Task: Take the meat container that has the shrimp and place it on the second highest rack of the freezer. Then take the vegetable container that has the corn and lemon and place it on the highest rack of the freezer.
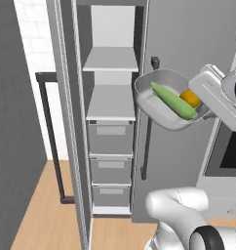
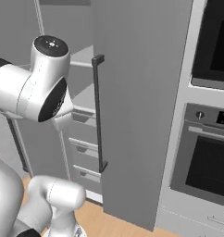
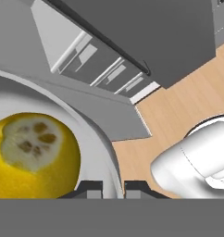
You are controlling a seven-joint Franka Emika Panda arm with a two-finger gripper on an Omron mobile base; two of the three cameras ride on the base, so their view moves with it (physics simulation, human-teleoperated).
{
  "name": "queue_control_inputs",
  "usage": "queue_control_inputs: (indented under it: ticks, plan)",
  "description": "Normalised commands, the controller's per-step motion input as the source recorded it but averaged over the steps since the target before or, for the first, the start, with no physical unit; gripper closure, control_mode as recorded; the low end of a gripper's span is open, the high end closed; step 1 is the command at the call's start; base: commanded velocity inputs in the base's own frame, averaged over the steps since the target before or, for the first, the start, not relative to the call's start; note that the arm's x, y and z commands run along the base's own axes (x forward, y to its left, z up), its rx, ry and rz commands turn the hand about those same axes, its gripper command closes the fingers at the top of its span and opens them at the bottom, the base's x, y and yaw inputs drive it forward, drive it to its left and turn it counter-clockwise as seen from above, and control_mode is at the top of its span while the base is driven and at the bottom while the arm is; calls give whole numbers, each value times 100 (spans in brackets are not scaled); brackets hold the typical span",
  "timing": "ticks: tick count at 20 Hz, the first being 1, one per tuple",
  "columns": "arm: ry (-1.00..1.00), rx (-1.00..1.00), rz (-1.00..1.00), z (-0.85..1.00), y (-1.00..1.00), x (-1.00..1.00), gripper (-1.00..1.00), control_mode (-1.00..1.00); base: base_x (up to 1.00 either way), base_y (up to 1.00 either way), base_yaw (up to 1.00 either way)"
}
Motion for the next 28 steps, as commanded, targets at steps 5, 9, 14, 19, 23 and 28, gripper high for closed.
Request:
queue_control_inputs:
  ticks: [5,9,14,19,23,28]
  plan:
    - [0,0,0,0,0,0,100,100,40,24,-20]
    - [0,0,0,0,0,0,100,100,3,49,-18]
    - [0,0,0,0,0,0,100,100,32,52,-14]
    - [0,0,0,0,0,0,100,100,51,25,-14]
    - [0,0,0,0,0,0,100,100,48,11,-13]
    - [0,0,0,0,0,0,100,100,57,19,-6]
